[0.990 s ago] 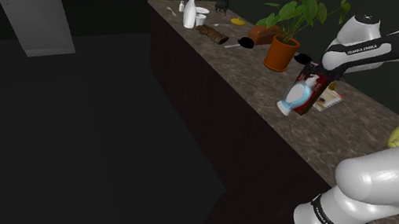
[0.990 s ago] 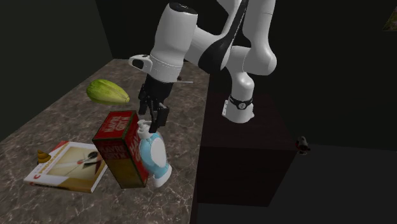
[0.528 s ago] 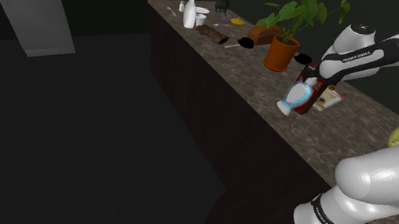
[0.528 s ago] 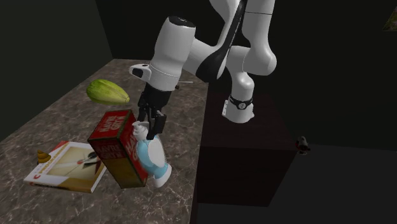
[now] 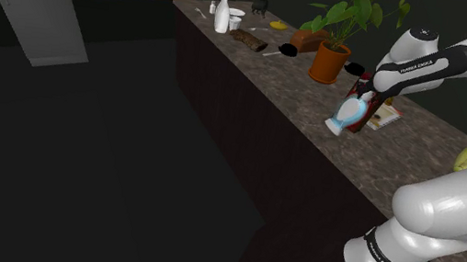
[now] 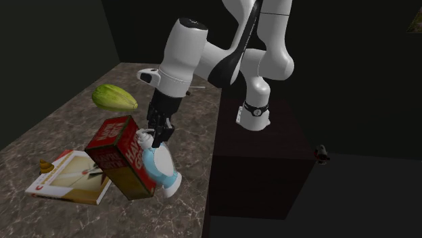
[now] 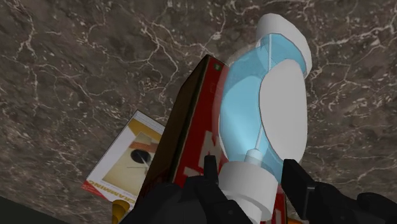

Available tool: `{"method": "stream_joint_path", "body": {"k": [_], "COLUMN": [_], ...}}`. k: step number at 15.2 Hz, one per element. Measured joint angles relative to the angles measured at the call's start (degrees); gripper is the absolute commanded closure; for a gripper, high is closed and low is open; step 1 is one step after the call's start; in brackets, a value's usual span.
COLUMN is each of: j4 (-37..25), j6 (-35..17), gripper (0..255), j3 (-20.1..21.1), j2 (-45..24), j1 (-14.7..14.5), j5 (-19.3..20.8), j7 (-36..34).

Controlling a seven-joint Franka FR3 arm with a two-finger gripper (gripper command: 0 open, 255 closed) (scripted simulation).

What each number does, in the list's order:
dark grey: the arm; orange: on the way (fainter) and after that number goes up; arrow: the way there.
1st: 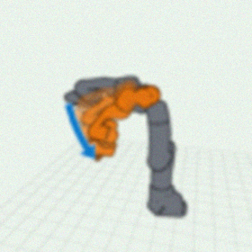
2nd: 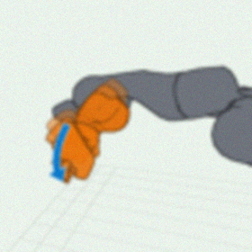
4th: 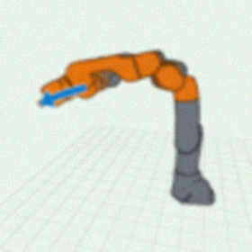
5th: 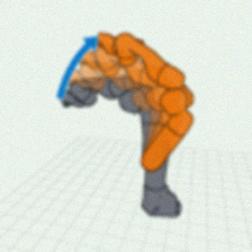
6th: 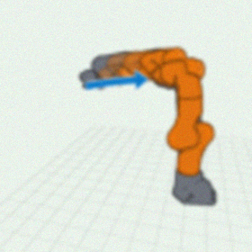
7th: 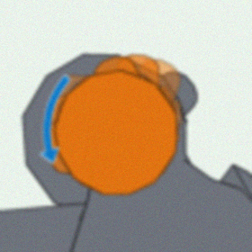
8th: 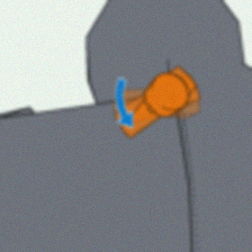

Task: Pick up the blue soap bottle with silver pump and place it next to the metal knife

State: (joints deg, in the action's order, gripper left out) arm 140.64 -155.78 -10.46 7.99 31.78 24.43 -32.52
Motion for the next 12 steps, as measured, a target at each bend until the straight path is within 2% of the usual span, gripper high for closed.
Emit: {"method": "stream_joint_path", "body": {"k": [8, 12], "j4": [0.1, -0.7], "j6": [-0.1, 2.5], "gripper": [255, 255], "j3": [0.0, 0.0], "j2": [0.1, 1.5], "j1": [0.0, -0.4], "j5": [0.1, -1.1], "j7": [-0.2, 1.2]}}
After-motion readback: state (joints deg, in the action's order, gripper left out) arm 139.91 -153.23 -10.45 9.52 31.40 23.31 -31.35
